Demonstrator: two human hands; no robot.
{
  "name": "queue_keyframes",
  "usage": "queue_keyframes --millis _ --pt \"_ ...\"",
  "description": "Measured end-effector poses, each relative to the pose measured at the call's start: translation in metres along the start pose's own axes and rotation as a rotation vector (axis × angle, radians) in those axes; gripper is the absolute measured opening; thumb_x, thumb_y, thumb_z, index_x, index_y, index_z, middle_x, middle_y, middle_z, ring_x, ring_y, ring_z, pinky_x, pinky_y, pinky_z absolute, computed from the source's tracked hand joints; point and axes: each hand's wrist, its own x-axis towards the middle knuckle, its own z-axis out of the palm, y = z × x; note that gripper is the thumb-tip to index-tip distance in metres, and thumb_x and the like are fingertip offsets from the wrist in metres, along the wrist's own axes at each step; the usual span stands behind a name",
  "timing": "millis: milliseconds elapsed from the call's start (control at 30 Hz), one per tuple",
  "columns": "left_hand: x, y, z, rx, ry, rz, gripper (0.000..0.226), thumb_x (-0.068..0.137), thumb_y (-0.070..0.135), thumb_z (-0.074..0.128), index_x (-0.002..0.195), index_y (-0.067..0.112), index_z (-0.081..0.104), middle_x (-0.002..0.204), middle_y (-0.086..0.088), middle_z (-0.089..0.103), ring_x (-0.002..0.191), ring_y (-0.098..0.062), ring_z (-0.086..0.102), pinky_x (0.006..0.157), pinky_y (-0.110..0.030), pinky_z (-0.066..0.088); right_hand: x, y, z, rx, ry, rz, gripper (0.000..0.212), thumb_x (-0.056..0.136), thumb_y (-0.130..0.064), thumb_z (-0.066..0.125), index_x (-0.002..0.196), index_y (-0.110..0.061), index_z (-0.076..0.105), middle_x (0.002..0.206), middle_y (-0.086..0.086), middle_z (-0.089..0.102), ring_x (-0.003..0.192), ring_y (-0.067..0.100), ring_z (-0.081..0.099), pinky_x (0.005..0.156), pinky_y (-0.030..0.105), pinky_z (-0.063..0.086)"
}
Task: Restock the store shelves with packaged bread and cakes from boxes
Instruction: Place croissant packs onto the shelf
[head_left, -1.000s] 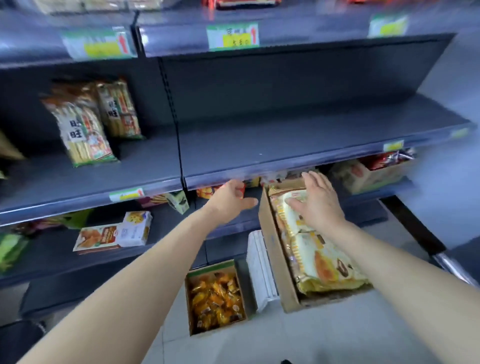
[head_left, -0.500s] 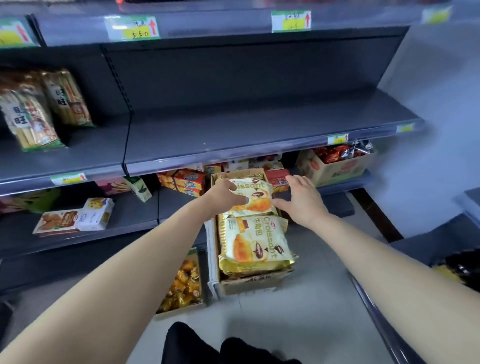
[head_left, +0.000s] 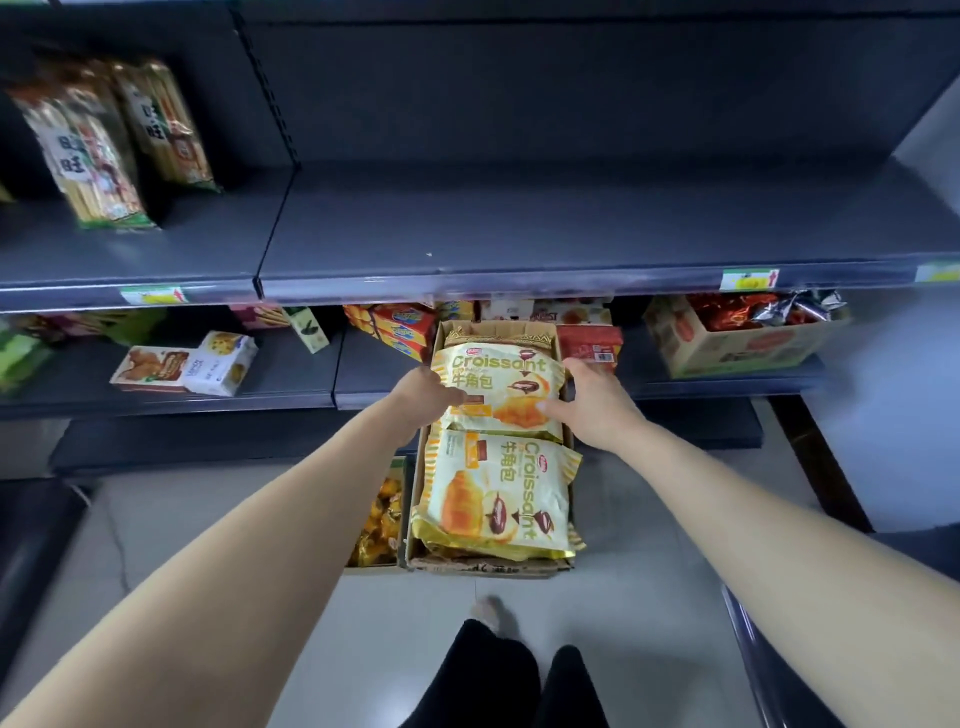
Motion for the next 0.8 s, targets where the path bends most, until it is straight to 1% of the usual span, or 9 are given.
queue_keyframes --millis 67,133,300,433,533,600,667,733,800 --pt "0.013 0.000 0.003 -0.024 -0.007 -0.066 0.063 0.093 0.026 0.058 0.145 0.003 0.031 0.131 -0.016 0.051 0.119 -0.035 0.052 0.094 -0.044 0.045 0.013 0.003 0.002 0.037 -0.035 0.017 0.046 0.087 -0.033 0.063 0.129 -0.019 0.048 0.127 0.004 0.056 0.116 0.025 0.051 0.091 0.035 0.044" --pt "0.024 -0.001 0.004 -0.043 -0.007 -0.118 0.064 0.093 0.026 0.058 0.146 0.004 0.029 0.129 -0.011 0.050 0.114 -0.031 0.052 0.085 -0.039 0.044 0.027 0.008 0.005 0.082 -0.061 0.049 0.043 0.087 -0.032 0.063 0.126 -0.018 0.049 0.124 0.002 0.059 0.111 0.023 0.055 0.087 0.033 0.046" --pt "0.037 -0.009 0.008 0.004 -0.093 -0.267 0.055 0.089 0.031 0.063 0.135 0.006 0.044 0.132 -0.010 0.053 0.119 -0.027 0.052 0.093 -0.035 0.042 0.048 0.019 0.019 0.092 -0.148 0.119 0.043 0.088 -0.030 0.063 0.127 -0.015 0.051 0.127 0.005 0.058 0.116 0.025 0.055 0.093 0.035 0.046" --pt "0.028 -0.013 0.016 0.018 -0.215 -0.372 0.060 0.088 0.035 0.064 0.137 0.012 0.040 0.137 -0.012 0.049 0.123 -0.033 0.050 0.099 -0.044 0.041 0.058 0.026 0.029 0.131 -0.250 0.168 0.050 0.088 -0.031 0.064 0.132 -0.012 0.047 0.133 0.007 0.053 0.121 0.025 0.051 0.099 0.035 0.043" --pt "0.023 -0.015 0.027 -0.057 -0.173 -0.365 0.044 0.088 0.027 0.066 0.124 0.011 0.048 0.114 -0.006 0.053 0.109 -0.026 0.052 0.089 -0.037 0.041 0.070 0.033 0.035 0.238 -0.314 0.192 0.055 0.086 -0.032 0.067 0.133 -0.014 0.046 0.132 0.004 0.054 0.120 0.024 0.052 0.102 0.036 0.043" --pt "0.021 -0.018 0.035 -0.084 -0.162 -0.371 0.036 0.083 0.023 0.072 0.111 0.006 0.055 0.109 -0.003 0.057 0.101 -0.023 0.054 0.085 -0.034 0.041 0.077 0.039 0.041 0.309 -0.347 0.225 0.057 0.082 -0.037 0.069 0.132 -0.019 0.049 0.129 0.001 0.057 0.116 0.022 0.054 0.101 0.038 0.044" --pt "0.019 -0.021 0.041 -0.107 -0.140 -0.379 0.048 0.075 0.025 0.079 0.114 0.006 0.061 0.112 -0.004 0.064 0.098 -0.023 0.058 0.084 -0.033 0.043 0.085 0.045 0.048 0.384 -0.347 0.280 0.053 0.083 -0.037 0.068 0.129 -0.020 0.049 0.125 -0.001 0.058 0.113 0.021 0.055 0.098 0.036 0.045" --pt "0.022 -0.032 0.048 -0.111 -0.123 -0.382 0.061 0.067 0.031 0.084 0.119 0.008 0.060 0.116 -0.004 0.065 0.104 -0.024 0.061 0.093 -0.037 0.048 0.095 0.049 0.055 0.486 -0.339 0.359 0.053 0.084 -0.038 0.068 0.128 -0.016 0.048 0.121 0.002 0.059 0.110 0.023 0.056 0.097 0.037 0.045" --pt "0.016 -0.035 0.052 -0.108 -0.118 -0.381 0.059 0.071 0.028 0.081 0.123 0.009 0.058 0.118 -0.005 0.064 0.108 -0.026 0.061 0.096 -0.043 0.049 0.105 0.050 0.063 0.566 -0.340 0.442 0.065 0.081 -0.043 0.070 0.132 -0.012 0.045 0.120 0.007 0.061 0.108 0.025 0.058 0.098 0.038 0.045"
